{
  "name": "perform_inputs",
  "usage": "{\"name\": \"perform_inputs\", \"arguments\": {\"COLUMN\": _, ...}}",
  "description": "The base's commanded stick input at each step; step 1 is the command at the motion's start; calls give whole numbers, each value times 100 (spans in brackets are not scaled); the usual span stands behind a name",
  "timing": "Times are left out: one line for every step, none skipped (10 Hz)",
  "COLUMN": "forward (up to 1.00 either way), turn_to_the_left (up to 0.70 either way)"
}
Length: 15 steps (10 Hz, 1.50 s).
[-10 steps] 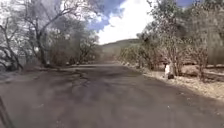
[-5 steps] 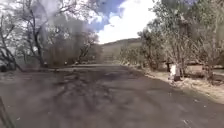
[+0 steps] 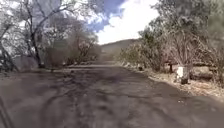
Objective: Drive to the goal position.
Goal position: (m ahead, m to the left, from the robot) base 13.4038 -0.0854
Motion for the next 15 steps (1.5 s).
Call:
{"name": "perform_inputs", "arguments": {"forward": 70, "turn_to_the_left": 0}}
{"name": "perform_inputs", "arguments": {"forward": 70, "turn_to_the_left": 0}}
{"name": "perform_inputs", "arguments": {"forward": 70, "turn_to_the_left": 0}}
{"name": "perform_inputs", "arguments": {"forward": 70, "turn_to_the_left": 0}}
{"name": "perform_inputs", "arguments": {"forward": 70, "turn_to_the_left": 0}}
{"name": "perform_inputs", "arguments": {"forward": 70, "turn_to_the_left": 0}}
{"name": "perform_inputs", "arguments": {"forward": 70, "turn_to_the_left": 0}}
{"name": "perform_inputs", "arguments": {"forward": 70, "turn_to_the_left": 0}}
{"name": "perform_inputs", "arguments": {"forward": 70, "turn_to_the_left": 0}}
{"name": "perform_inputs", "arguments": {"forward": 70, "turn_to_the_left": 0}}
{"name": "perform_inputs", "arguments": {"forward": 70, "turn_to_the_left": 0}}
{"name": "perform_inputs", "arguments": {"forward": 70, "turn_to_the_left": 0}}
{"name": "perform_inputs", "arguments": {"forward": 68, "turn_to_the_left": 0}}
{"name": "perform_inputs", "arguments": {"forward": 69, "turn_to_the_left": 0}}
{"name": "perform_inputs", "arguments": {"forward": 68, "turn_to_the_left": 0}}
